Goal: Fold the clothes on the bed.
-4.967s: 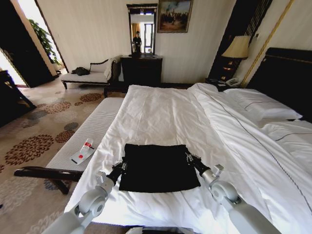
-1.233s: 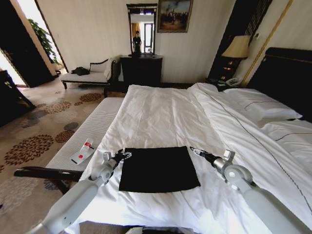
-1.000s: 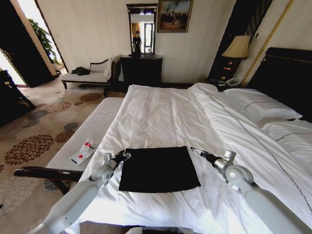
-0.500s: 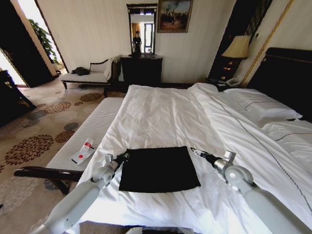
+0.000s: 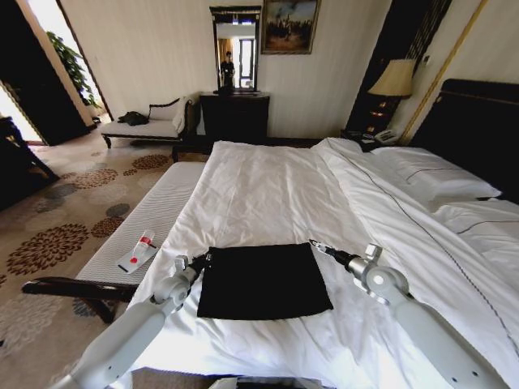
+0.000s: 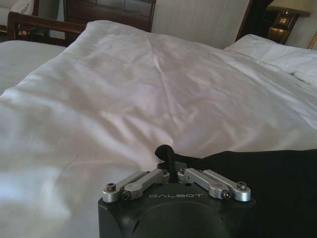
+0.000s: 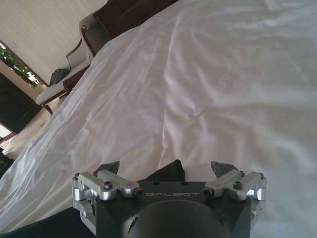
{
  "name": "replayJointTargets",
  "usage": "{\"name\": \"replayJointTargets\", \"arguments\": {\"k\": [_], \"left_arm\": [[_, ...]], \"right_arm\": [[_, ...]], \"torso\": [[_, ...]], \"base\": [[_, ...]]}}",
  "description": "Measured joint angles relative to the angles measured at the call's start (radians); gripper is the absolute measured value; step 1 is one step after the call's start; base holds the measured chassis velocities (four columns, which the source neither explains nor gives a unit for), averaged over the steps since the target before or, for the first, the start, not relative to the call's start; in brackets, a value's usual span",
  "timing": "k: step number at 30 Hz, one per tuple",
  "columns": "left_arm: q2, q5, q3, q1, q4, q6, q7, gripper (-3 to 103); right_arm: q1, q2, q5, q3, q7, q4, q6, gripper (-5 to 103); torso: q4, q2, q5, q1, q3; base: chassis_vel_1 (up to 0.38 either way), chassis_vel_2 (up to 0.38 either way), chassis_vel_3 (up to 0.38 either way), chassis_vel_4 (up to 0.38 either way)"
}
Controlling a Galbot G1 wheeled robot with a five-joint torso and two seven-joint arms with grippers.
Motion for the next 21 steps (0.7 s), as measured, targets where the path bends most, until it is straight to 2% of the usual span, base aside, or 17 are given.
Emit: {"name": "replayJointTargets", "arguments": {"k": [2, 8, 16, 17, 20, 21], "left_arm": [[0.008, -0.005, -0.014, 0.005, -0.008, -0.001, -0.002, 2], [0.009, -0.006, -0.021, 0.017, -0.016, -0.003, -0.001, 2], [0.002, -0.004, -0.017, 0.018, -0.023, -0.003, -0.003, 2], [0.002, -0.004, -0.017, 0.018, -0.023, -0.003, -0.004, 2], [0.000, -0.001, -0.016, 0.019, -0.023, -0.004, -0.004, 2], [0.000, -0.001, -0.016, 0.019, -0.023, -0.004, -0.004, 2]], "right_arm": [[0.034, 0.021, -0.009, -0.028, -0.006, -0.050, -0.010, 100], [0.071, 0.048, -0.027, -0.058, -0.013, -0.127, -0.012, 100], [0.086, 0.062, -0.020, -0.065, -0.017, -0.153, -0.015, 100], [0.087, 0.063, -0.018, -0.065, -0.017, -0.153, -0.016, 103], [0.090, 0.066, -0.008, -0.068, -0.016, -0.147, -0.021, 89], [0.090, 0.066, -0.008, -0.068, -0.016, -0.147, -0.021, 89]], "torso": [[0.0004, 0.000, 0.0009, 0.000, 0.000], [0.0002, 0.000, 0.0004, 0.000, 0.000], [0.0001, 0.000, 0.0004, 0.000, 0.000], [0.0001, 0.000, 0.0004, 0.000, 0.000], [0.0001, 0.000, 0.0006, 0.000, 0.000], [0.0001, 0.000, 0.0006, 0.000, 0.000]], "base": [[0.000, 0.000, 0.000, 0.000], [0.000, 0.000, 0.000, 0.000], [0.000, 0.000, 0.000, 0.000], [0.000, 0.000, 0.000, 0.000], [0.000, 0.000, 0.000, 0.000], [0.000, 0.000, 0.000, 0.000]]}}
